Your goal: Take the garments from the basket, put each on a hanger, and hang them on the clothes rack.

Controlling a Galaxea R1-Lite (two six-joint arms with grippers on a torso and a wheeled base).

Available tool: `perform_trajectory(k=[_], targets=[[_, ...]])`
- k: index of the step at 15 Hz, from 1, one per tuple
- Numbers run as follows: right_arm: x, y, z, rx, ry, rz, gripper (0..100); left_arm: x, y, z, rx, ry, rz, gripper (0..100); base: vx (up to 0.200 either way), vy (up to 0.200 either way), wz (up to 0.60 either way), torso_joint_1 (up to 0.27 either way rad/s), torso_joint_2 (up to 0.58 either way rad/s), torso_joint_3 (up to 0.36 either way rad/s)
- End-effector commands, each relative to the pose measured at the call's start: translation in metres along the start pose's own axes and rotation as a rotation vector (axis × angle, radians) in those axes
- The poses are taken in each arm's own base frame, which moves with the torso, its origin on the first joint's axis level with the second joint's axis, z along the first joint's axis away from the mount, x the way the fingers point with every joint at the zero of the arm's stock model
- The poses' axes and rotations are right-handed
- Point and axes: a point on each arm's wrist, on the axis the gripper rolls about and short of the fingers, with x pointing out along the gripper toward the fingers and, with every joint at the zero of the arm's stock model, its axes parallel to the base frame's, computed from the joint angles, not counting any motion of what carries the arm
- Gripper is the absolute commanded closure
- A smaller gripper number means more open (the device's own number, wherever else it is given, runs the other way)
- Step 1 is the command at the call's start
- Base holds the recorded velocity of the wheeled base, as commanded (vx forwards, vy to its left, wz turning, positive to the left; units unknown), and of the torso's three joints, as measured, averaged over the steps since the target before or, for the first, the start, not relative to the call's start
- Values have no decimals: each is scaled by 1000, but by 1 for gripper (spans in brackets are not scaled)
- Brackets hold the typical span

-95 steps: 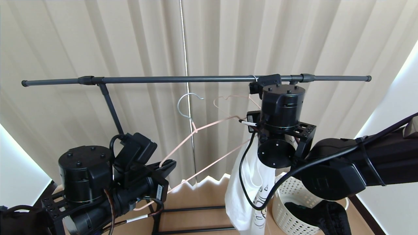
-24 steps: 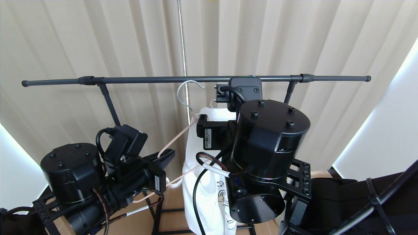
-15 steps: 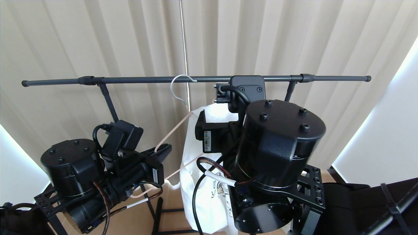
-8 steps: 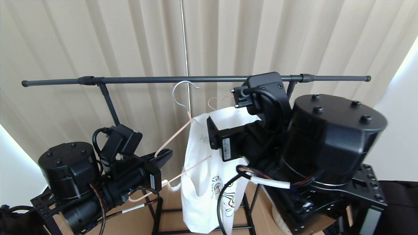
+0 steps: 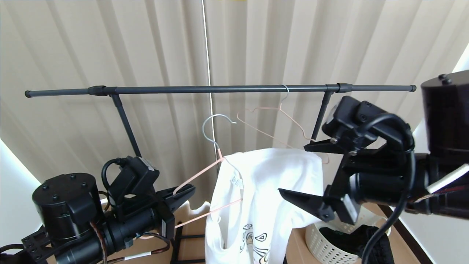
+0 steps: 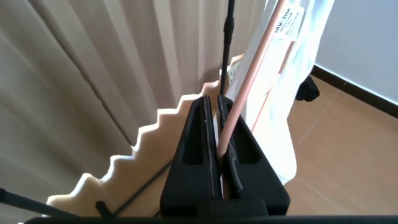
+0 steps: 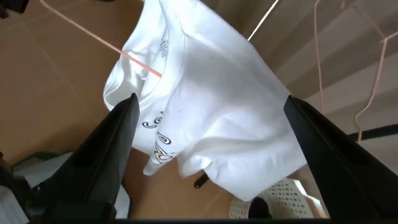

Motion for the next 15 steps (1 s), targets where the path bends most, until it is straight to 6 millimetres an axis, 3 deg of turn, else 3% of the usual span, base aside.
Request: perform_trajectory(k=[1, 4, 7, 11, 15], targets=[[-15, -33, 7, -36, 0, 41, 0, -4, -2, -4, 13, 10, -10, 100, 0, 0, 0, 0, 0, 0], [3, -65, 10, -123, 101, 238, 0, -8, -4, -7, 52, 6, -41, 100, 0, 0, 0, 0, 0, 0], [23, -94, 8, -322, 184, 441, 0, -11, -7, -8, 71, -4, -56, 100, 0, 0, 0, 0, 0, 0], [45, -102, 13, -320, 210, 493, 0, -14, -11, -8, 101, -15, -89, 100, 0, 0, 0, 0, 0, 0], [72, -92, 7, -299, 226, 578, 0, -16, -15, -8, 125, -17, -104, 100, 0, 0, 0, 0, 0, 0]])
